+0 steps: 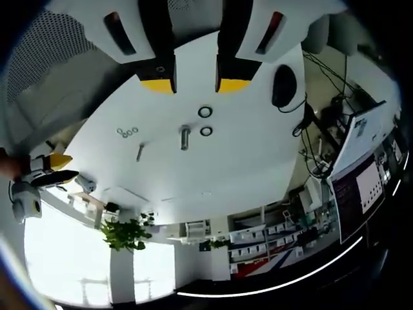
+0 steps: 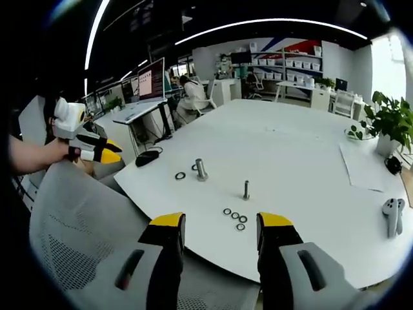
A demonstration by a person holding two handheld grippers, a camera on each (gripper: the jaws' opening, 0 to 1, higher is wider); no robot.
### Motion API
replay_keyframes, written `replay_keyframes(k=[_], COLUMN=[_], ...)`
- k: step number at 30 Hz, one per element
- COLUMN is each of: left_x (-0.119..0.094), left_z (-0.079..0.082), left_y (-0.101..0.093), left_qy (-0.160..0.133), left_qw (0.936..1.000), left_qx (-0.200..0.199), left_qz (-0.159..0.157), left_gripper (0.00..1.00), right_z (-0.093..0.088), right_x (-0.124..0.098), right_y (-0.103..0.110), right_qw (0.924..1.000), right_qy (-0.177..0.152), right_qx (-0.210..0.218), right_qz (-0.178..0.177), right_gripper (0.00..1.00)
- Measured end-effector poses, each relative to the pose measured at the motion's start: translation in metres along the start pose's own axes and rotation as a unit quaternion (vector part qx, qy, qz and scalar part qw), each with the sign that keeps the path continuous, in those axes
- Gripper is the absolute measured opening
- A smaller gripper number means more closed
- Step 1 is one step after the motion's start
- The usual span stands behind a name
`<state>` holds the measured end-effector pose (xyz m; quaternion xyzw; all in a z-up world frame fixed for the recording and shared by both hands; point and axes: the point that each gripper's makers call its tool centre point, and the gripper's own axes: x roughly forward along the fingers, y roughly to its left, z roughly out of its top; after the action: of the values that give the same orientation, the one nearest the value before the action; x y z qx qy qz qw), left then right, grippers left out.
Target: Place the washer onto the threaded stud by aligning its center hole with the stud, sliding it down to the base, and recovering from edge contact or off-axis alignment until the washer reaches the visible bottom stop.
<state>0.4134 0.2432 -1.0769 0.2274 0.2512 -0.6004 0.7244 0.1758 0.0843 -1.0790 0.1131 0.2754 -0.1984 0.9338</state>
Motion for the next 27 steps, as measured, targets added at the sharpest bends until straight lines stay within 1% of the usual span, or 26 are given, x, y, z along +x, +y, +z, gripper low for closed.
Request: replay_keyframes(k=[4,12,15,18,21,24,27], left_x=[0.001,0.002,0.004,0.004,0.003,0.003,0.003], left_z=[-0.001,-0.006,-0.012,-0.013,-0.013,-0.015,-0.013], left_y=[-0.004,-0.003,-0.002,-0.002,-0.005,-0.002,-0.002], left_qy=[0.004,0.016,0.025,0.034,0.034,0.034,0.029], left_qw=[1.0,0.9998,0.9996,0.9993,0.9993,0.9993,0.9995], left_qx=[0.006,0.013,0.014,0.012,0.015,0.013,0.012], left_qz=[-0.004,-0.004,-0.005,-0.006,-0.01,-0.006,-0.006], left_gripper=[0.21,0.21,0.21,0.21,0.21,0.21,0.21], right_z=[-0.001,0.0,0.0,0.0,0.0,-0.003,-0.004], right_x=[0.0,-0.001,-0.001,0.0,-0.002,-0.001,0.0], right_y=[0.0,-0.001,0.0,0.0,0.0,0.001,0.001], right_qw=[1.0,1.0,1.0,1.0,0.9999,1.0,1.0], right_qy=[0.003,-0.002,-0.002,0.0,-0.002,0.001,0.007], right_qx=[0.002,0.008,0.007,0.003,0.011,0.007,0.004], right_qz=[-0.001,0.0,0.001,0.002,0.001,-0.001,0.0], right_gripper=[0.46,0.45,0.45,0.43,0.42,0.44,0.45])
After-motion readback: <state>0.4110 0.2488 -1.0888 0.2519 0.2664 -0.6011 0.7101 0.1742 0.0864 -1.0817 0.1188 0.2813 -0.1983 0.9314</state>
